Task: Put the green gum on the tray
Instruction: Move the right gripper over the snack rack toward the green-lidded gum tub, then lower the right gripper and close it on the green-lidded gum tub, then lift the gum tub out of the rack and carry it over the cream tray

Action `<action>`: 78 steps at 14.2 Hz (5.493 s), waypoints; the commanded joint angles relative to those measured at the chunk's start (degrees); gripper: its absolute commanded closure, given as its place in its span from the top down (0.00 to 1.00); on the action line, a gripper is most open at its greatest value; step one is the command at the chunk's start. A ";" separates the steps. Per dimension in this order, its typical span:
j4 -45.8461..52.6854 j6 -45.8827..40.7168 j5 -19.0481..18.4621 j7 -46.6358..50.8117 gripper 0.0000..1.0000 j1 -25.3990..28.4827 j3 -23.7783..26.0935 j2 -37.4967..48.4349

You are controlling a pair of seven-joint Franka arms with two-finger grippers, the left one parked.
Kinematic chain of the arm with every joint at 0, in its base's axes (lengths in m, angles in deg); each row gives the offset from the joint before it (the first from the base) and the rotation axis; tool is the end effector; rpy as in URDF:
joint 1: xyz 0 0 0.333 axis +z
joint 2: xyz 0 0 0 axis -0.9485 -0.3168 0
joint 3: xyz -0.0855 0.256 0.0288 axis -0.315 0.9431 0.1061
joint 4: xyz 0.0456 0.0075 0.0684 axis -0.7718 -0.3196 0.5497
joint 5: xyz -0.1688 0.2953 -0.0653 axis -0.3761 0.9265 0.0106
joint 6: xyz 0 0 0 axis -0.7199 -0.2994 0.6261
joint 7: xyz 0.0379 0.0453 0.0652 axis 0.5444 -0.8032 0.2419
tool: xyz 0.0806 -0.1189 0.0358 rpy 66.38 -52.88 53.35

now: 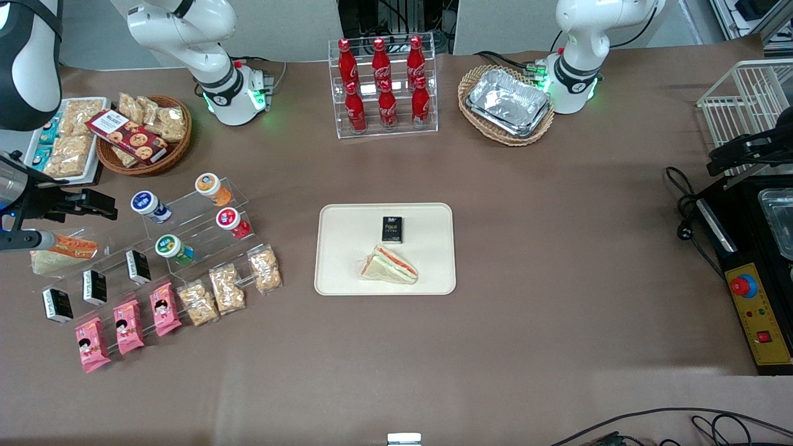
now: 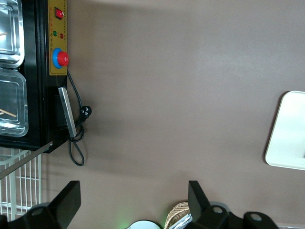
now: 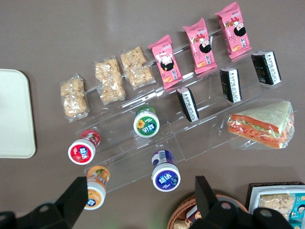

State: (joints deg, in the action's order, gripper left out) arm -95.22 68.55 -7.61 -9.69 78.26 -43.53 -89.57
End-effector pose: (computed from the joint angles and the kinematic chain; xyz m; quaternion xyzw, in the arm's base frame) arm 0.5189 -0.0320 0.4952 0.9978 0.0089 -0.0612 0.0237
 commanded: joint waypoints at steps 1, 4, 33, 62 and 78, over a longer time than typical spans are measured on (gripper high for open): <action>1.99 -1.27 1.66 0.29 1.00 0.12 0.04 0.03; 2.07 -1.18 2.11 0.38 1.00 0.04 0.21 0.04; -15.57 14.87 6.50 -11.83 1.00 -0.66 -4.88 6.11; -42.58 49.88 6.85 -14.13 0.62 1.89 -4.53 1.10; -12.72 10.18 5.98 3.06 0.26 5.39 2.30 8.57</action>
State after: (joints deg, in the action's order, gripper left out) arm -117.48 86.96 -1.95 -16.40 81.15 -45.15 -79.20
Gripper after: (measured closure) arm 0.410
